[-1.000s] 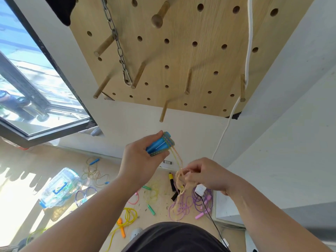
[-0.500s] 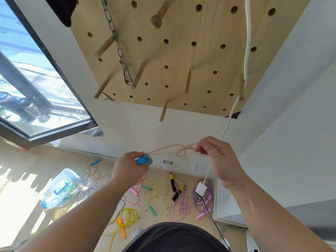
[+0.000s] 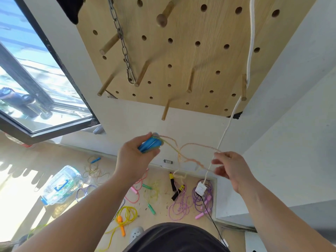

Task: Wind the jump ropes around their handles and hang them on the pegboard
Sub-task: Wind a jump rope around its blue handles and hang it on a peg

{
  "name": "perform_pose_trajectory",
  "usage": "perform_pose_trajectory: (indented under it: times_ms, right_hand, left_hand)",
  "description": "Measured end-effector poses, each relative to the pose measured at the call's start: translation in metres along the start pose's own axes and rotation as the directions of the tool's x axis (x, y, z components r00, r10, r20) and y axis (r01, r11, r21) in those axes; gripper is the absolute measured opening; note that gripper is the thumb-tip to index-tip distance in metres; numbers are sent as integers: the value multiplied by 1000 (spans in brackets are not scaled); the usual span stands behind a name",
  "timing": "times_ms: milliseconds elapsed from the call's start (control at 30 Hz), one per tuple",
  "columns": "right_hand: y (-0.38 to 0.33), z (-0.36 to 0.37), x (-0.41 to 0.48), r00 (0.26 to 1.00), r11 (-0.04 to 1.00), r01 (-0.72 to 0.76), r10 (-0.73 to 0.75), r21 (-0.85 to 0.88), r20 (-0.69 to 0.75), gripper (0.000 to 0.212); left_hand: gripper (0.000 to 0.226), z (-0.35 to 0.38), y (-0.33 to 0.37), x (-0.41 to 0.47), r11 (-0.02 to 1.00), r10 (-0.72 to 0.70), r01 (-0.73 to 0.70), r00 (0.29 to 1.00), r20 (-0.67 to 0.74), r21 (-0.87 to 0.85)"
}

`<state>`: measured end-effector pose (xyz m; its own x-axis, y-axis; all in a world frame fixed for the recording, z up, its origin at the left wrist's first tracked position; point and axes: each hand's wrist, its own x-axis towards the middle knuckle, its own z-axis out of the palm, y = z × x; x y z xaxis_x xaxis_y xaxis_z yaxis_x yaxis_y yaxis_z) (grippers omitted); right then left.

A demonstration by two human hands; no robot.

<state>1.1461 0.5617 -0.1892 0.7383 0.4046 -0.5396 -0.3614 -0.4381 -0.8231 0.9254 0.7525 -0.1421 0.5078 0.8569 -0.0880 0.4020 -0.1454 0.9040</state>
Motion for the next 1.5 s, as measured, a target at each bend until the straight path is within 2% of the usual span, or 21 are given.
perform_pose_trajectory:
  times_ms: [67, 133, 167, 233, 300, 367, 467, 533, 600, 667, 733, 800, 900, 967, 1033, 1100, 1167, 1233, 1300, 1400, 1500]
  right_hand:
    - [10, 5, -3, 997, 981, -16, 31, -195, 75, 53]
    - [11, 16, -11, 973, 915, 95, -2, -391, 230, 69]
    - [7, 24, -16, 948, 896, 168, -32, -411, 318, 71]
    - [-4, 40, -27, 868, 897, 283, -88, -341, 489, 69]
    - [-14, 56, -38, 786, 904, 343, -127, -256, 605, 55]
    - [-21, 66, -45, 760, 916, 350, -156, -195, 631, 29]
    - [-25, 73, -49, 740, 888, 378, -119, -263, 662, 23]
    - [-23, 73, -47, 745, 833, 425, -101, -353, 659, 23]
    - [-20, 69, -41, 765, 757, 489, -133, -433, 631, 28]
    - [-18, 63, -35, 775, 711, 531, -188, -461, 603, 23]
    - [-16, 55, -33, 794, 750, 517, -240, -413, 559, 12]
    - [-14, 49, -32, 824, 859, 431, -251, -274, 508, 11]
    - [-17, 43, -35, 845, 946, 316, -243, -78, 476, 9]
    - [-19, 39, -35, 855, 966, 258, -237, 18, 462, 18]
    - [-23, 35, -33, 865, 957, 283, -224, -68, 450, 31]
    - [-25, 34, -31, 860, 869, 387, -220, -307, 461, 26]
    - [-25, 35, -31, 859, 815, 420, -216, -398, 464, 18]
    - [-24, 36, -31, 868, 820, 416, -228, -393, 441, 15]
    - [-25, 36, -32, 860, 786, 444, -239, -431, 451, 22]
    - [-28, 40, -33, 826, 727, 525, -308, -443, 472, 15]
    - [-37, 43, -36, 840, 791, 507, -366, -341, 399, 29]
  left_hand:
    - [53, 2, 18, -8, 996, 87, -85, 995, 39, -39]
    - [55, 5, 32, -14, 985, 171, -169, 982, 83, -30]
    - [57, 7, 38, -17, 980, 201, -201, 974, 101, -17]
    - [58, 11, 45, -20, 969, 244, -247, 963, 118, 12]
    - [58, 14, 50, -22, 962, 269, -273, 958, 102, 27]
    - [58, 14, 52, -23, 959, 276, -281, 957, 85, 47]
    - [56, 11, 48, -22, 958, 274, -277, 961, 46, 78]
    - [55, 8, 42, -22, 965, 250, -251, 968, 16, 74]
    - [54, 5, 34, -19, 977, 206, -204, 978, -25, 67]
    - [53, 1, 26, -15, 986, 157, -151, 985, -78, 73]
    - [52, -3, 18, -9, 988, 126, -114, 985, -115, 106]
    - [51, -5, 10, -5, 983, 112, -92, 986, -121, 160]
    - [52, -6, -1, -1, 973, 65, -40, 993, -103, 229]
    - [52, -6, -8, 1, 967, 24, 2, 995, -99, 255]
    - [51, -5, -12, 0, 967, 1, 24, 995, -97, 255]
    - [49, -1, -11, -4, 972, 4, 18, 996, -93, 236]
    - [47, 3, -8, -9, 979, 37, -19, 996, -84, 201]
    - [48, 3, -6, -12, 980, 83, -76, 996, -33, 182]
    - [50, 0, -6, -13, 973, 114, -119, 993, 37, 199]
    - [53, -6, -12, -10, 930, 125, -163, 983, 134, 329]
    - [62, -11, -17, -7, 850, 39, -183, 957, 287, 494]
